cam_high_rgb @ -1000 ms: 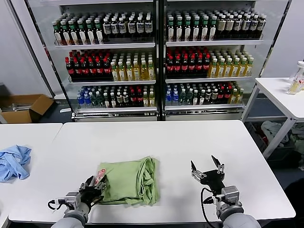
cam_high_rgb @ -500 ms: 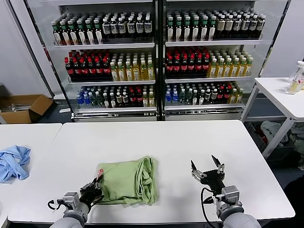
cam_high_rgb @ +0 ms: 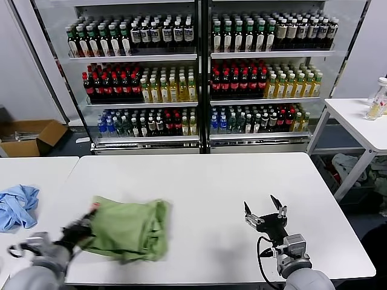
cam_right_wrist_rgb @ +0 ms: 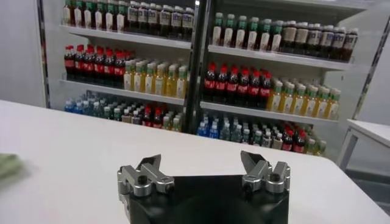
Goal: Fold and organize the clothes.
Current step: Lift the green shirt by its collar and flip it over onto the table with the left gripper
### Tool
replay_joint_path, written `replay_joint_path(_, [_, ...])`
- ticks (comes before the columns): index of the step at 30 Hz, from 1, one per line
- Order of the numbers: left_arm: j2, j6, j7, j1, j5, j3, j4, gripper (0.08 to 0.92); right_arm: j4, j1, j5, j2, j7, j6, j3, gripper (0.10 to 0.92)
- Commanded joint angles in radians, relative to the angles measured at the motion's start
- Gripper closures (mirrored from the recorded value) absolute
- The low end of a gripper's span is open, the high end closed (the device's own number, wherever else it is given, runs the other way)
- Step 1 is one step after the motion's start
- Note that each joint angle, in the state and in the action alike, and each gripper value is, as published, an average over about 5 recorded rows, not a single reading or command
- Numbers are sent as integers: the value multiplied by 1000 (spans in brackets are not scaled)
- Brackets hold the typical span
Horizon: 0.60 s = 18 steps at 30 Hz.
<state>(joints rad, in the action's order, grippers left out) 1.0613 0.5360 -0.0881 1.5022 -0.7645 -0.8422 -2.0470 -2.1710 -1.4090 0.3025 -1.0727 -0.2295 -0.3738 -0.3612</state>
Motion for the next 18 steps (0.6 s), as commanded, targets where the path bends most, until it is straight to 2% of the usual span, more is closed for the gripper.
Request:
replay_joint_path(1, [-247, 44, -7, 22, -366, -324, -3, 907, -5, 3, 1, -2, -1, 0, -1, 203])
replay_joint_path(3, [-222, 44, -28, 7, -365, -255, -49, 907, -7, 2, 0, -5, -1, -1, -1, 203])
replay_joint_path(5, [-163, 44, -48, -13, -338, -149, -114, 907, -8, -1, -2, -9, -1, -2, -2, 203])
replay_joint_path(7, [-69, 43, -57, -27, -275, -16, -184, 907, -11, -7, -5, -11, -2, -3, -5, 203])
replay_joint_path(11, [163, 42, -59, -27, -66, 316, -290, 907, -18, -20, -8, -9, -3, -7, -18, 203])
replay_joint_path(15, [323, 41, -57, -53, 71, 566, -307, 907, -24, -21, -9, -5, -4, -12, -25, 203])
replay_joint_path(18, [410, 37, -58, -96, 135, 663, -259, 907, -26, -20, -10, -5, -5, -14, -24, 203])
